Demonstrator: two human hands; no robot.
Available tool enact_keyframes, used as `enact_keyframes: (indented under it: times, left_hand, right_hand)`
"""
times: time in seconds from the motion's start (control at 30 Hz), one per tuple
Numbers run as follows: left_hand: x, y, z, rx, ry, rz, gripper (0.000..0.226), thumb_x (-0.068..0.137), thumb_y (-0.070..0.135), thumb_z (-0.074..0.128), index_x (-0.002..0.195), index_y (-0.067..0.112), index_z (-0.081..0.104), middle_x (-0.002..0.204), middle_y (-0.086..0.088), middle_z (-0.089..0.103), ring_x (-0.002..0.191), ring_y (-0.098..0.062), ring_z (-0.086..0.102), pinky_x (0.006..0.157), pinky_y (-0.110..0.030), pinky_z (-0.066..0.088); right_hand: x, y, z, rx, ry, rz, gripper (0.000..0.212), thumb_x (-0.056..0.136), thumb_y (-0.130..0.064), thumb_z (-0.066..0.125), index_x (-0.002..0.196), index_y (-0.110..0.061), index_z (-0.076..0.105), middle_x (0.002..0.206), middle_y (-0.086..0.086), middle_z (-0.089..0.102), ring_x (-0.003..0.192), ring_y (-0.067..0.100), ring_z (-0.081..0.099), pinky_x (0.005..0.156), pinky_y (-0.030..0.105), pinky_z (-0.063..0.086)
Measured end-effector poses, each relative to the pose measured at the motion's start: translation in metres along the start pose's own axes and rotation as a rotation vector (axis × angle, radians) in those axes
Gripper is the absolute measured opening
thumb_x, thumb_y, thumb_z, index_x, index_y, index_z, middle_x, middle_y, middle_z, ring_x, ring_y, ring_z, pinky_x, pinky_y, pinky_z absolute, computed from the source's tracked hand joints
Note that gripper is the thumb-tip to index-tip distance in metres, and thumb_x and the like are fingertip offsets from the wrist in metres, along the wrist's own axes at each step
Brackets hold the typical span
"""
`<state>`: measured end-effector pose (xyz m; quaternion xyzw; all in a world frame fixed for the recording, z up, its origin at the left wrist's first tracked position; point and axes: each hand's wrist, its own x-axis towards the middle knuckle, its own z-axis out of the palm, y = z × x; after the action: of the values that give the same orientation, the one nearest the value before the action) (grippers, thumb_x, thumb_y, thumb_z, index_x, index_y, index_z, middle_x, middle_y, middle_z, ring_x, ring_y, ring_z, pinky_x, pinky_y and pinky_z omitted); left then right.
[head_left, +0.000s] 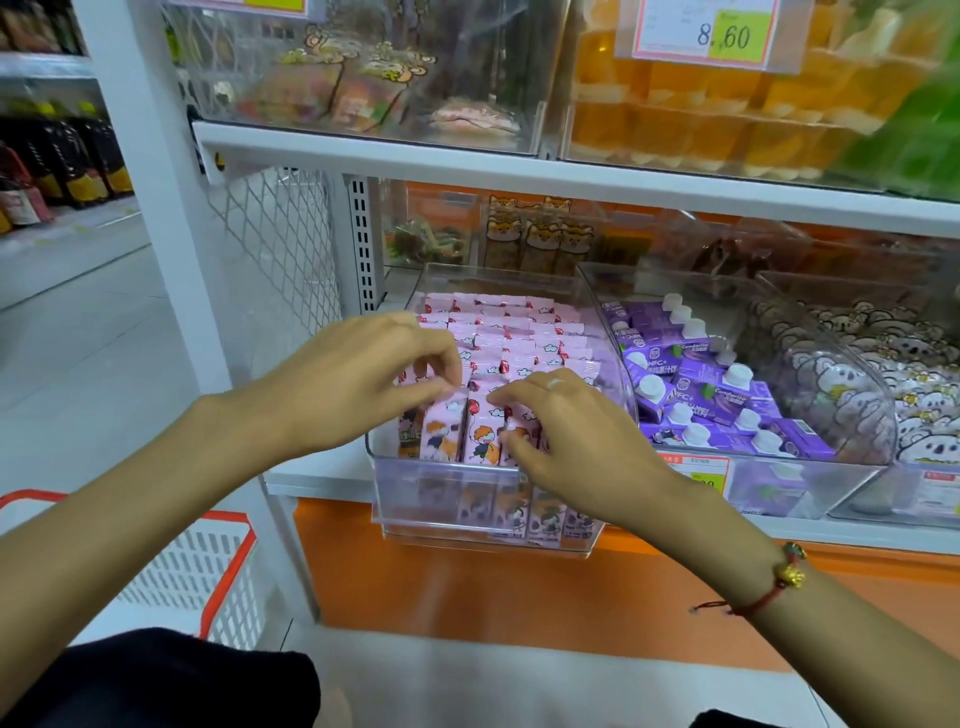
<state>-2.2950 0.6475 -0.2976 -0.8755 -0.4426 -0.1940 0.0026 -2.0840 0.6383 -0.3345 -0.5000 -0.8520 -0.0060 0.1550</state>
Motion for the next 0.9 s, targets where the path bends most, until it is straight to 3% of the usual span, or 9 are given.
enact_keyframes:
  times: [0.07,0.17,0.27,0.37,0.47,0.6,0.7,0.8,0.9]
  left_hand:
    - [-0.002,0.010,-0.006,-0.086,0.201,0.003,0.006,0.090,0.034,0.057,0.094,0.033,0.062,0.083,0.024,0.052,0.085,0.004,0.050,0.067,-0.016,0.037]
    - [0.001,0.028,-0.016,-0.268,0.431,0.016,0.008,0.091,0.031,0.061,0.097,0.028,0.064,0.089,0.016,0.063,0.087,-0.004,0.059,0.078,-0.029,0.050]
    - [0.009,0.043,-0.018,-0.502,0.519,-0.024,0.007,0.090,0.025,0.066,0.096,0.027,0.066,0.090,0.016,0.066,0.085,-0.003,0.063,0.080,-0.022,0.053]
    - [0.014,0.054,-0.005,-0.724,0.550,-0.097,0.014,0.089,0.017,0.067,0.100,0.027,0.066,0.096,0.013,0.069,0.089,0.000,0.064,0.076,-0.015,0.051]
    - [0.009,0.060,0.020,-0.813,0.533,-0.174,0.027,0.089,0.011,0.065,0.111,0.026,0.061,0.109,0.015,0.065,0.098,0.001,0.062,0.074,-0.011,0.049]
    - [-0.001,0.066,0.047,-0.659,0.413,-0.213,0.045,0.073,0.030,0.074,0.113,0.035,0.054,0.105,0.022,0.058,0.096,-0.004,0.056,0.078,-0.031,0.054]
    - [-0.001,0.065,0.048,-0.505,0.437,-0.190,0.047,0.070,0.045,0.074,0.110,0.039,0.050,0.101,0.022,0.057,0.091,-0.004,0.056,0.073,-0.035,0.054]
    - [-0.002,0.060,0.048,-0.477,0.433,-0.145,0.042,0.079,0.044,0.071,0.112,0.039,0.046,0.108,0.024,0.057,0.094,0.001,0.057,0.077,-0.025,0.053]
    - [-0.004,0.053,0.051,-0.571,0.400,-0.168,0.030,0.090,0.044,0.059,0.114,0.042,0.041,0.120,0.024,0.057,0.108,0.006,0.057,0.086,-0.022,0.051]
  right_hand:
    - [0.000,-0.002,-0.004,0.105,0.043,0.036,0.040,0.094,-0.036,0.053,0.132,-0.027,0.050,0.128,-0.005,0.054,0.119,0.014,0.043,0.082,0.025,0.037]
    - [0.001,-0.009,-0.023,0.554,0.047,0.108,0.061,0.082,-0.047,0.066,0.136,-0.034,0.042,0.133,-0.016,0.048,0.120,0.000,0.044,0.089,0.016,0.037]
    - [-0.002,-0.015,-0.039,0.865,0.007,0.118,0.055,0.079,-0.038,0.072,0.129,-0.031,0.050,0.121,-0.013,0.056,0.104,-0.004,0.056,0.083,0.016,0.048]
    - [-0.009,-0.018,-0.042,0.988,0.167,0.167,0.029,0.083,-0.020,0.071,0.111,-0.020,0.062,0.097,0.000,0.067,0.075,0.006,0.066,0.063,0.012,0.051]
    - [-0.011,-0.009,-0.037,1.191,0.188,0.408,0.045,0.082,-0.017,0.071,0.124,-0.011,0.056,0.111,0.005,0.067,0.094,0.008,0.067,0.083,0.025,0.055]
    - [-0.013,-0.007,-0.039,1.390,0.182,0.504,0.030,0.085,-0.014,0.068,0.114,-0.007,0.062,0.098,0.010,0.072,0.089,0.019,0.071,0.077,0.022,0.057]
    - [-0.015,-0.011,-0.038,1.417,0.192,0.476,0.029,0.084,-0.014,0.069,0.111,-0.008,0.063,0.096,0.009,0.073,0.088,0.020,0.071,0.072,0.021,0.056]
    - [-0.014,-0.007,-0.038,1.448,0.204,0.452,0.029,0.085,-0.013,0.066,0.112,-0.013,0.056,0.096,0.003,0.070,0.091,0.010,0.068,0.086,0.024,0.054]
    - [-0.013,-0.003,-0.042,1.483,0.143,0.337,0.035,0.093,-0.010,0.053,0.124,-0.025,0.049,0.114,-0.005,0.065,0.110,0.009,0.062,0.102,0.032,0.046]
